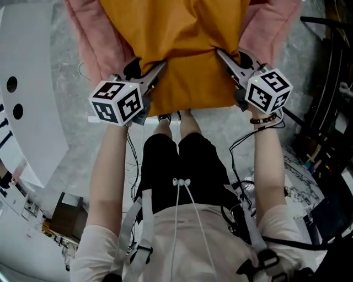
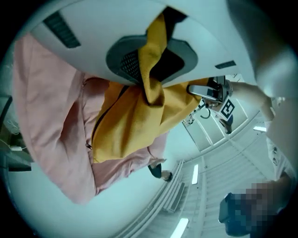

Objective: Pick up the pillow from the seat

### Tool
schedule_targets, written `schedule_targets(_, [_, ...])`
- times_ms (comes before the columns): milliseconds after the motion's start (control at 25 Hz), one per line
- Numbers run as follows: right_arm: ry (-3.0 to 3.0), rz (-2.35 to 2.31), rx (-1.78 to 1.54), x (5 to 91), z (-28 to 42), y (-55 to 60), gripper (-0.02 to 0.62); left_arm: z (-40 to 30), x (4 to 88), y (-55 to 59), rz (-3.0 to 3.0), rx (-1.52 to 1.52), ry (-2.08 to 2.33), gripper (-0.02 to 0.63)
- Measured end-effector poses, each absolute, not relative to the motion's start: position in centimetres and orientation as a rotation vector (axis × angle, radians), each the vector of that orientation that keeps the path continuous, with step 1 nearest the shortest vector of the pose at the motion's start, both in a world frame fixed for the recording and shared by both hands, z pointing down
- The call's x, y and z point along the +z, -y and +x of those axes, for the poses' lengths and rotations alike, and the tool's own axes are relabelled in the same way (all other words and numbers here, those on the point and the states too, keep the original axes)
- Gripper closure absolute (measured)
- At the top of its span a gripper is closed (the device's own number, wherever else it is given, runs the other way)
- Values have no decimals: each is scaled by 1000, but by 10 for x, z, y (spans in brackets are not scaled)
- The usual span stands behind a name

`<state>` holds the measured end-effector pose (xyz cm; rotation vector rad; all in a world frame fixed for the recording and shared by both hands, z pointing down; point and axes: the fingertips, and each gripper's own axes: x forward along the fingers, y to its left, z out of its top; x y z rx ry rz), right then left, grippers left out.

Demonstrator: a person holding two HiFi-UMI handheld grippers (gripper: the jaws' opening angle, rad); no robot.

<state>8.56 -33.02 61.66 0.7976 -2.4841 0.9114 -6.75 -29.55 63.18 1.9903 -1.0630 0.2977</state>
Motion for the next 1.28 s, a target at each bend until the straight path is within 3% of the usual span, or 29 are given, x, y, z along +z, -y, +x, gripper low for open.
schedule_targets(320, [2774,957,645,415,101,314,538,-59,442,299,2328,163,1214,356])
schedule_targets(760, [3123,1162,-5,117,106,258,537,-62,120,270,2893,-62,1517,356])
schedule_targets(1280, [3132,1133,-448,18,110,237,537,-58,28,247,3018,-291,1617,356])
